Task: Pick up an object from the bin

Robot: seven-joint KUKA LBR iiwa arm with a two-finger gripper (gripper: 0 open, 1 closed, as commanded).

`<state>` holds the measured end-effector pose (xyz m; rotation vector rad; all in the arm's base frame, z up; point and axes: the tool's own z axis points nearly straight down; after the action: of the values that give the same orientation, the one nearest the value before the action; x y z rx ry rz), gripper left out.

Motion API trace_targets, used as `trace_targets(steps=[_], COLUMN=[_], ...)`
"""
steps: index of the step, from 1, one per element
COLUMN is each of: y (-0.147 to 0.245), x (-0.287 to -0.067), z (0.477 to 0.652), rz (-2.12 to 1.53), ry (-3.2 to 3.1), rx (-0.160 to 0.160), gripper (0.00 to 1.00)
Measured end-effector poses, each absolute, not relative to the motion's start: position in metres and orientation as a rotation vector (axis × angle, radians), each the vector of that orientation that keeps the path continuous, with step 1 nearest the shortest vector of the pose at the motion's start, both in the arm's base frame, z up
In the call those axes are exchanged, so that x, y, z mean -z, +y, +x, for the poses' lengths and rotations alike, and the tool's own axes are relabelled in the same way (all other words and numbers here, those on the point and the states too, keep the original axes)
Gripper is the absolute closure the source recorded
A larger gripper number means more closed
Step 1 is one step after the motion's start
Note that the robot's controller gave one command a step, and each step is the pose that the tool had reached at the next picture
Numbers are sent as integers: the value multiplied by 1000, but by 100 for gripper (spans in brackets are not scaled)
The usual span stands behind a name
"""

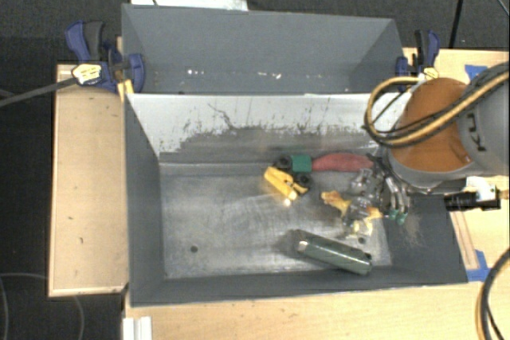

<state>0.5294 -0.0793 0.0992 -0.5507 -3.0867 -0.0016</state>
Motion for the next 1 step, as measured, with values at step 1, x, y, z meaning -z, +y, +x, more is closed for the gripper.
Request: trace_targets(steps=[1], y=[-79], x=[-122], z=[529], rz=[-550], ry=[-3086], rx=[1], gripper=[100])
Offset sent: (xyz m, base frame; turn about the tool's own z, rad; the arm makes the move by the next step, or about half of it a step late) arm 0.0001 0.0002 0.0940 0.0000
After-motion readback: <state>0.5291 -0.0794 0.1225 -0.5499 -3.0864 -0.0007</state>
